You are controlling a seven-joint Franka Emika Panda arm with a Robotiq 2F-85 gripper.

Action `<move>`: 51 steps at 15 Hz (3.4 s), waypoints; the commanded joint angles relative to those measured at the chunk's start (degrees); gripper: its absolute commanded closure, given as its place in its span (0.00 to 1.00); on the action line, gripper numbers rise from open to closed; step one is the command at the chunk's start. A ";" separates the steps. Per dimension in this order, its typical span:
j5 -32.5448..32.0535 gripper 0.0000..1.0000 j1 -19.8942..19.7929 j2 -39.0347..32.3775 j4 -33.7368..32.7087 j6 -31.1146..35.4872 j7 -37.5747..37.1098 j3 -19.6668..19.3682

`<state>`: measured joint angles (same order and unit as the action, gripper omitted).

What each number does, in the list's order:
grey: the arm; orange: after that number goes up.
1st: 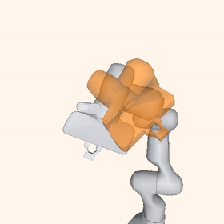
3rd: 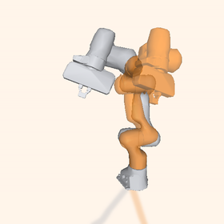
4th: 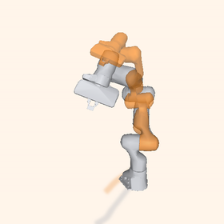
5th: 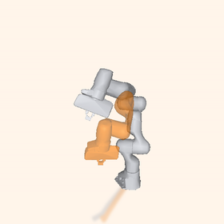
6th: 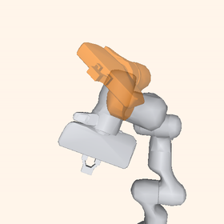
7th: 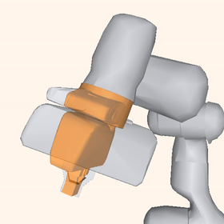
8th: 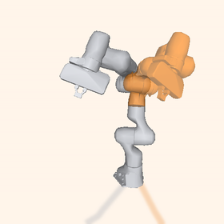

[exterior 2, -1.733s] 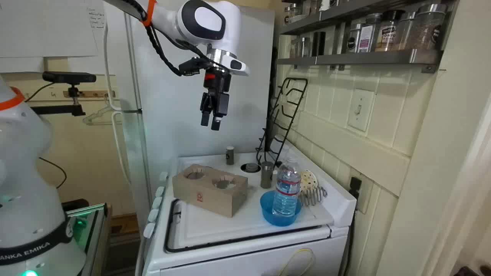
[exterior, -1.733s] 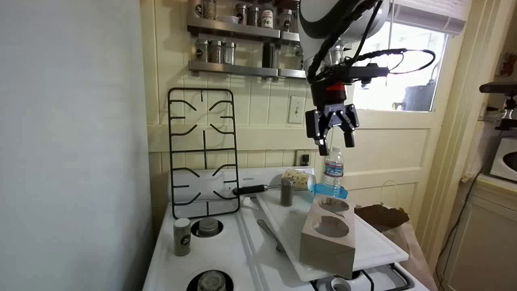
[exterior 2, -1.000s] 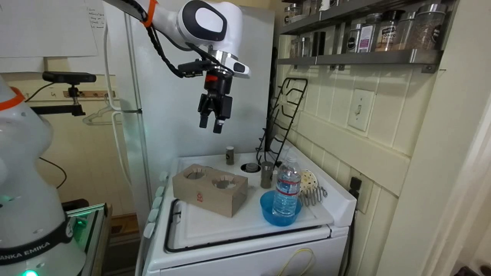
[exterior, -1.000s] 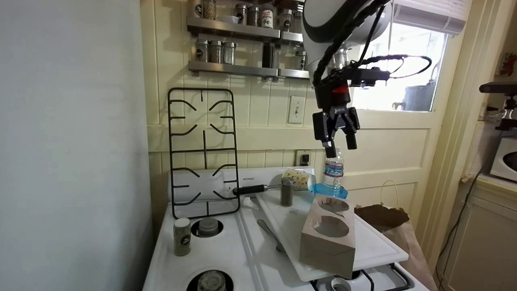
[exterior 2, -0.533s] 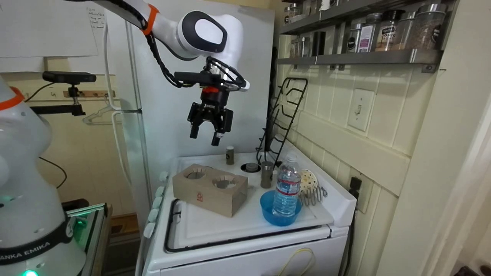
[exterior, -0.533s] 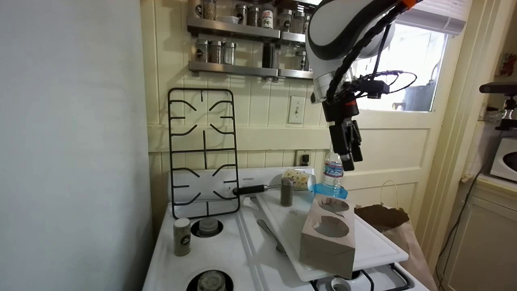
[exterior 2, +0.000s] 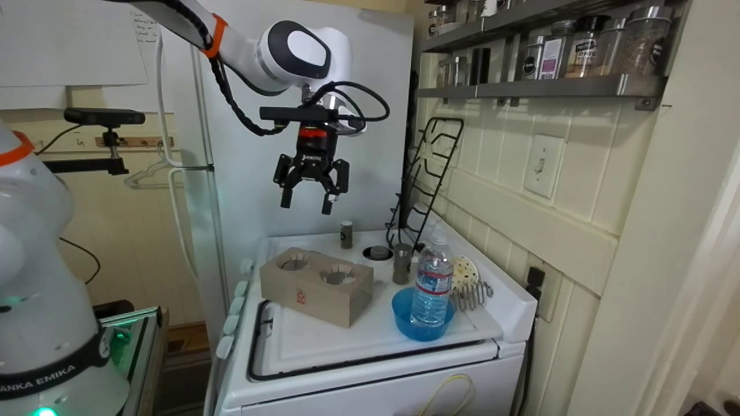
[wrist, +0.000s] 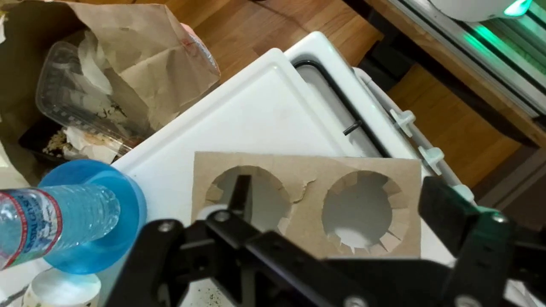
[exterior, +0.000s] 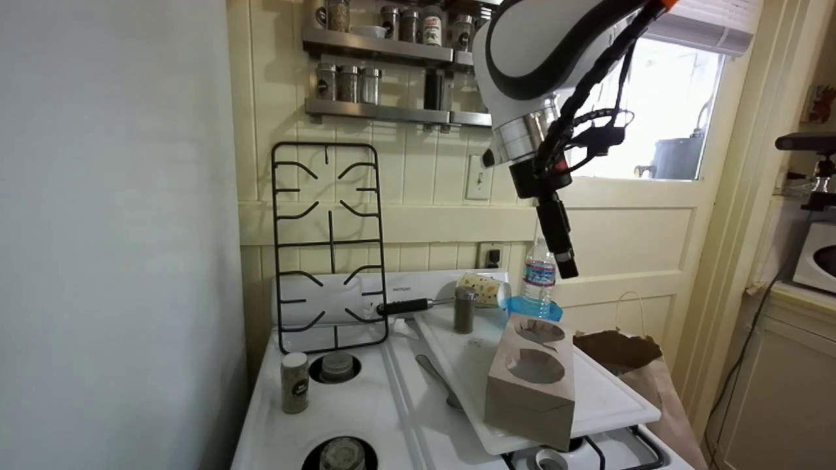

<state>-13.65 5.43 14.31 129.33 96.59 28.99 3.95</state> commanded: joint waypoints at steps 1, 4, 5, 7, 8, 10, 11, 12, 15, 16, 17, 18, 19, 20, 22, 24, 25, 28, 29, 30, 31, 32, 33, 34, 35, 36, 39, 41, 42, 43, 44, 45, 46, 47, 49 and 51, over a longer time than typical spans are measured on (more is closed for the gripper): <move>-1.76 0.00 1.25 4.29 8.39 8.83 9.70 -2.23; -0.90 0.00 0.11 5.52 15.04 18.93 16.41 -5.27; -0.79 0.00 -0.19 5.66 16.89 21.83 18.53 -6.34; 1.58 0.00 -0.75 4.40 18.25 25.06 21.67 -8.42; 0.02 0.00 -0.78 3.24 15.47 22.10 18.21 -6.67; 0.36 0.00 -1.28 3.23 17.01 23.74 20.10 -7.85; -0.54 0.00 -1.36 4.34 17.70 26.69 19.68 -7.66; 0.16 0.00 -1.16 4.20 17.55 27.85 19.53 -7.66; 3.08 0.00 -0.90 2.14 18.16 31.93 15.44 -7.27; 3.60 0.00 -0.99 1.76 18.56 32.45 13.33 -6.86; 3.59 0.00 -1.12 1.78 19.15 33.03 10.94 -6.35; 4.08 0.00 -1.08 1.72 19.50 33.19 8.98 -6.11; 3.97 0.00 -1.25 1.99 19.93 33.37 6.53 -5.76; 4.03 0.00 -1.30 2.69 20.76 35.15 5.13 -5.79; 4.07 0.00 -1.12 2.43 21.79 39.04 3.00 -5.92; 4.58 0.00 -0.83 1.85 22.45 41.14 1.24 -5.90; 4.55 0.00 -0.90 1.71 22.87 41.42 -0.20 -5.71; 4.39 0.06 -0.89 1.76 24.30 42.05 -2.71 -5.46; 4.42 0.12 -0.88 1.73 24.72 42.44 -3.41 -5.38; 4.59 0.17 -0.72 1.44 25.17 43.82 -3.13 -5.50; 4.76 0.19 -0.59 0.78 25.30 44.64 -2.71 -5.62; 5.27 0.35 -0.34 0.45 25.66 45.57 -2.24 -5.72; 4.87 0.44 -0.39 0.04 25.98 46.74 -2.26 -5.58; 4.79 0.44 -0.32 -0.38 26.19 47.69 -2.00 -5.58; 5.02 0.52 -0.04 -0.79 26.44 48.63 -1.42 -5.61; 4.62 0.60 0.01 -0.95 26.68 49.40 -1.46 -5.40; 4.44 0.85 0.41 -0.94 26.72 49.76 -1.44 -4.69; 4.06 0.97 0.75 0.99 26.85 48.47 -1.57 -3.94; 4.00 1.00 1.03 2.08 26.98 48.28 -1.15 -3.69; 3.02 1.00 1.21 3.80 27.18 47.80 -0.36 -3.25; 1.56 1.00 1.35 5.37 27.47 47.91 0.54 -2.85; -0.14 0.99 1.44 6.95 27.76 48.35 1.56 -2.56; -0.80 0.99 2.02 9.12 28.28 48.79 3.48 -2.71; -1.00 0.99 2.74 10.89 28.52 49.04 5.50 -3.11; -1.76 0.99 3.71 15.86 28.86 48.64 8.49 -3.29; -3.37 0.99 4.23 20.58 28.61 48.10 10.20 -2.70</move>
<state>-14.48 8.39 26.10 155.38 144.98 36.29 1.24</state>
